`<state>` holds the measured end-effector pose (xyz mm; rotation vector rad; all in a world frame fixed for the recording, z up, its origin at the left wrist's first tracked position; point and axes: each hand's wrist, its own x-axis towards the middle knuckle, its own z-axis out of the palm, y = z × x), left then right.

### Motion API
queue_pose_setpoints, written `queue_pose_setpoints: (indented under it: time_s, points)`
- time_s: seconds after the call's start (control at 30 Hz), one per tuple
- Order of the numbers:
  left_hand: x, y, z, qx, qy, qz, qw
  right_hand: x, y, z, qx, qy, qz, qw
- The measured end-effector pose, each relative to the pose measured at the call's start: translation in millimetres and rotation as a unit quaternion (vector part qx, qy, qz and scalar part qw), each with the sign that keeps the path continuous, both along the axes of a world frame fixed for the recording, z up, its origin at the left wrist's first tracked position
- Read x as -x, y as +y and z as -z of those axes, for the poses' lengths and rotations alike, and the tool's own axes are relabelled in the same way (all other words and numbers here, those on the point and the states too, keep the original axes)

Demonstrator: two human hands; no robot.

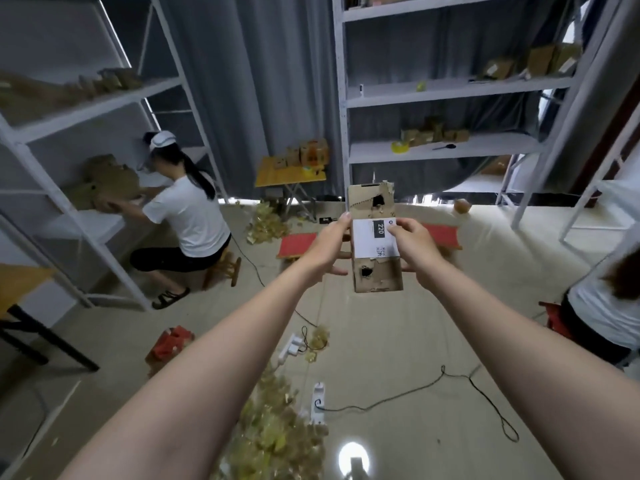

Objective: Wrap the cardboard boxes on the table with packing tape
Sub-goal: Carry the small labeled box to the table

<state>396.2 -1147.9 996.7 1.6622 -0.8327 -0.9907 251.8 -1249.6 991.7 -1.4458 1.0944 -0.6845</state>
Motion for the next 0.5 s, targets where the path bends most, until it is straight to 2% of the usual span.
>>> queue_pose_setpoints:
  time_s: [0.3, 0.5]
  points:
    - [-104.7, -166.1, -9.3, 0.005, 0.007, -0.032, 0.999, -109.3, -176.8, -8.4, -0.024, -0.014, -0.045, 0.999]
    - [-200.5, -269.2, 10.9, -0.001, -0.009, -0.041, 0.999, -205.1, -286.4, 10.6, -0.029, -0.012, -0.084, 0.996]
